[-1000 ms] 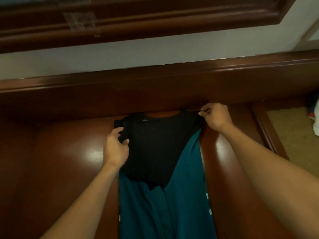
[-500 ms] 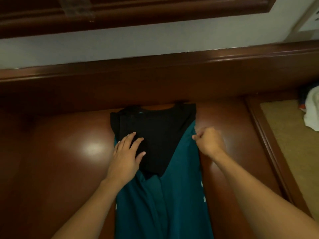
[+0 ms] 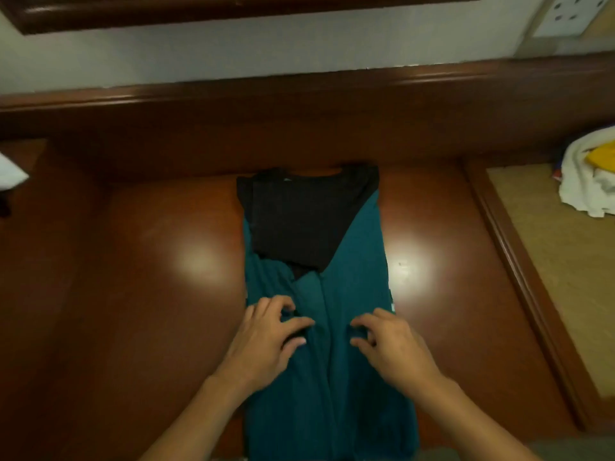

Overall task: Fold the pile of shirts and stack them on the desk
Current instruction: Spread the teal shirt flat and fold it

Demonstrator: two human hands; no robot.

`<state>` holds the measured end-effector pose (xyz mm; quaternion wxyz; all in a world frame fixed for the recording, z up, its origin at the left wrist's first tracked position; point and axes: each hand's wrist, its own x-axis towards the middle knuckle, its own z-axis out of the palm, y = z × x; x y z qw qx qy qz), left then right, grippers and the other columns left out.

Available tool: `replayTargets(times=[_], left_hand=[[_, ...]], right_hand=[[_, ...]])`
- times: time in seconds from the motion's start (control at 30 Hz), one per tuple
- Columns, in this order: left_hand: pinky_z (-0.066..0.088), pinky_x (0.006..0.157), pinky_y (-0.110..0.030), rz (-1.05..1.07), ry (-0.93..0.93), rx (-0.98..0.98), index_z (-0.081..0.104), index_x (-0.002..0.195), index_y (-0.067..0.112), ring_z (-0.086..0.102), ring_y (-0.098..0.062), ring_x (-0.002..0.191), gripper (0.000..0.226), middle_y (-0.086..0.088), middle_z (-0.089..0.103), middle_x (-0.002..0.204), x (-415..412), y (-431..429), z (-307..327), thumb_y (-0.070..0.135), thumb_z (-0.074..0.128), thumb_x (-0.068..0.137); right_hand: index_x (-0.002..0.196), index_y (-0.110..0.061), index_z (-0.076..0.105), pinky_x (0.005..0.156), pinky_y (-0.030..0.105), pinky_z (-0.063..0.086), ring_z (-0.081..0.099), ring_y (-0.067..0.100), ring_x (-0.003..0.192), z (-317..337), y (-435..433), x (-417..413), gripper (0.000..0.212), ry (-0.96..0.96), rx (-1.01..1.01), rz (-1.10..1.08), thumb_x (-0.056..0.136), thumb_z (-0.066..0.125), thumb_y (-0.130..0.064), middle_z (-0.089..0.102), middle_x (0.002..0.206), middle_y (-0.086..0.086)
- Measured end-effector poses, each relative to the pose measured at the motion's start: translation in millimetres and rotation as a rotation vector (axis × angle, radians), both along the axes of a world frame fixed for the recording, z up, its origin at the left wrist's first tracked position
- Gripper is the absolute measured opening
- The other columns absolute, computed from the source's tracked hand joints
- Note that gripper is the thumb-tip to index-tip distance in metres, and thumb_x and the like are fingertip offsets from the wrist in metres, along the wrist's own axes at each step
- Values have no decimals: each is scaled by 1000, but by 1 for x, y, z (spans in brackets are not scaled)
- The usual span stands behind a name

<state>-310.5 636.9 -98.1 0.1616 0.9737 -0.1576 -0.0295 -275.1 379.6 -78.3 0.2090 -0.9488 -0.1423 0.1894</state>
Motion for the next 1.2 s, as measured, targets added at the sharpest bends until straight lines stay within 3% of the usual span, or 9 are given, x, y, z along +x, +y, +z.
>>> replayTargets(times=[0.1, 0.3, 0.47, 0.57, 0.67, 0.77, 0.87, 0.97, 1.2], left_hand=[[31, 105, -38, -83, 90, 117, 48, 140, 52, 34, -19, 126, 45, 6, 34, 142, -25, -5, 4, 50, 59, 97], [29, 83, -36, -101, 6, 179, 67, 106, 38, 41, -22, 107, 15, 4, 42, 118, -23, -22, 19, 45, 64, 93], [43, 82, -35, -26, 30, -112, 65, 102, 33, 43, -14, 92, 8, 6, 37, 104, -37, -27, 28, 36, 65, 96], [50, 86, -32, 11, 181, -159, 61, 124, 32, 53, -11, 90, 27, 7, 39, 115, -53, -34, 21, 32, 65, 97], [47, 98, -29, 145, 172, -281, 58, 136, 25, 53, -8, 103, 43, 7, 46, 122, -73, -30, 12, 17, 68, 95], [46, 95, -30, 417, -40, -349, 66, 122, 19, 51, -9, 102, 33, 3, 51, 113, -108, -24, 5, 14, 73, 90], [49, 93, -37, 690, -6, -335, 65, 115, 24, 54, -16, 100, 30, 8, 47, 108, -153, -23, -2, 29, 77, 88], [43, 96, -36, 657, 76, -151, 60, 128, 27, 47, -14, 107, 45, 8, 45, 112, -185, -22, -9, 48, 69, 90], [43, 96, -35, 789, 92, -222, 59, 128, 20, 48, -17, 111, 48, 3, 49, 117, -194, -27, -6, 49, 68, 90]], right_hand=[[137, -42, 52, 83, 33, 49, 58, 15, 110, 2, 1, -45, 41, 21, -29, 57, 97, 61, -44, 49, 109, -12], [141, -41, 53, 84, 39, 50, 52, 20, 113, -5, 0, -88, 43, -16, -81, 110, 98, 60, -41, 42, 115, -4], [145, -40, 52, 89, 37, 46, 47, 19, 104, -13, -5, -90, 44, 18, -46, 131, 102, 53, -30, 35, 108, -5], [136, -34, 63, 95, 41, 47, 52, 24, 111, -7, -2, -91, 35, 48, -25, 68, 103, 51, -32, 45, 113, -2], [108, -26, 75, 86, 41, 53, 63, 25, 102, -5, 12, -107, 28, -1, 87, -111, 96, 60, -46, 66, 104, 0], [99, -24, 74, 78, 38, 55, 66, 24, 97, -12, 28, -129, 36, 27, 104, -209, 87, 68, -56, 72, 96, -1], [93, -25, 72, 77, 36, 54, 66, 24, 98, -17, 35, -137, 21, 70, 103, -329, 88, 73, -46, 72, 100, -1], [71, -27, 65, 73, 32, 51, 67, 19, 85, -13, 33, -136, 21, 63, 246, -363, 89, 73, -35, 71, 81, -4], [94, -24, 71, 79, 38, 54, 66, 26, 96, -17, 40, -160, 28, 69, 74, -355, 88, 71, -51, 70, 100, 0]])
